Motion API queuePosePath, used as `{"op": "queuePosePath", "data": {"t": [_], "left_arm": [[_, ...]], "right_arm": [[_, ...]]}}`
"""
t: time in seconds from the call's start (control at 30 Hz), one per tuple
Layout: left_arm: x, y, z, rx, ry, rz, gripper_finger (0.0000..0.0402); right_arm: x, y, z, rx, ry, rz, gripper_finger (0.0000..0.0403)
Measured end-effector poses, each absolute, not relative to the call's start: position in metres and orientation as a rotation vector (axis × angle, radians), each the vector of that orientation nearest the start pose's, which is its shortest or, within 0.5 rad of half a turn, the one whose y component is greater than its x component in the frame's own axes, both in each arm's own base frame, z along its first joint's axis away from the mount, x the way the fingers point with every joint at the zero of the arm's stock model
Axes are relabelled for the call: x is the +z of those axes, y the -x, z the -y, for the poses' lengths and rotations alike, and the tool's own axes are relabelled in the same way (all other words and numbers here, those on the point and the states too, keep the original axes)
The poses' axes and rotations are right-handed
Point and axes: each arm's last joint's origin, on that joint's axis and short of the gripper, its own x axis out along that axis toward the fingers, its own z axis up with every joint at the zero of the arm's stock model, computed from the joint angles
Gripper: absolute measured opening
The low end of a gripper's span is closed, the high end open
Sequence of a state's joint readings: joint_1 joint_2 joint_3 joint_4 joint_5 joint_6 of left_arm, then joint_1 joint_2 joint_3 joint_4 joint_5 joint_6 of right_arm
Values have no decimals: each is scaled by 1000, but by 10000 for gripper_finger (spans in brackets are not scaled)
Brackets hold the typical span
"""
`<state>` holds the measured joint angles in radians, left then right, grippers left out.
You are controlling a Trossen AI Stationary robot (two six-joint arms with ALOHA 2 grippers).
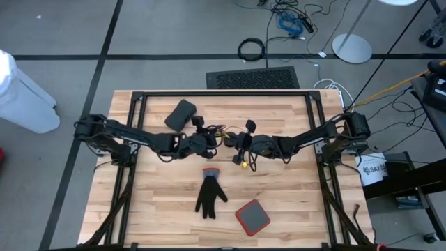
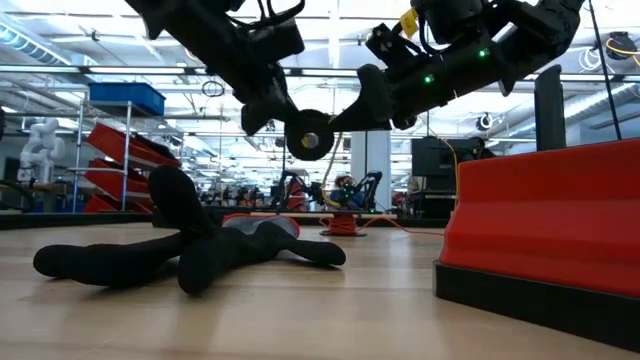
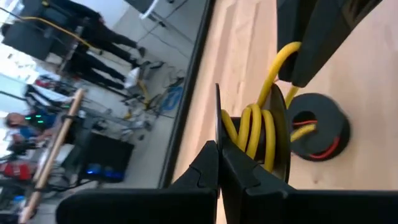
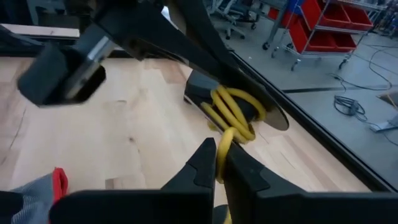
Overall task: Coil cords
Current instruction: Coil the yellow wire onto the black spool
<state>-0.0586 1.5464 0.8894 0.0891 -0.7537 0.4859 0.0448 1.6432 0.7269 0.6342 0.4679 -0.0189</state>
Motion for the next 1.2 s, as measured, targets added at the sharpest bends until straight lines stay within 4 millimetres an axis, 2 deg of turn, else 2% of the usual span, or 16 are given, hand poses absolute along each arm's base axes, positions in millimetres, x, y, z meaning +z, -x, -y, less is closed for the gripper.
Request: {"op": "queuePosePath", "data": {"t": [0.33, 0.9, 1.2], "left_arm": [[208, -329, -2, 663, -722, -685, 0], [220, -336, -3, 733, -643, -528, 0], [228, -339, -3, 760, -592, -441, 0]], "right_arm": [[188, -328, -2, -406, 70, -226, 27], [197, -330, -2, -375, 19, -120, 27], [195, -334, -2, -362, 3, -61, 27]]}}
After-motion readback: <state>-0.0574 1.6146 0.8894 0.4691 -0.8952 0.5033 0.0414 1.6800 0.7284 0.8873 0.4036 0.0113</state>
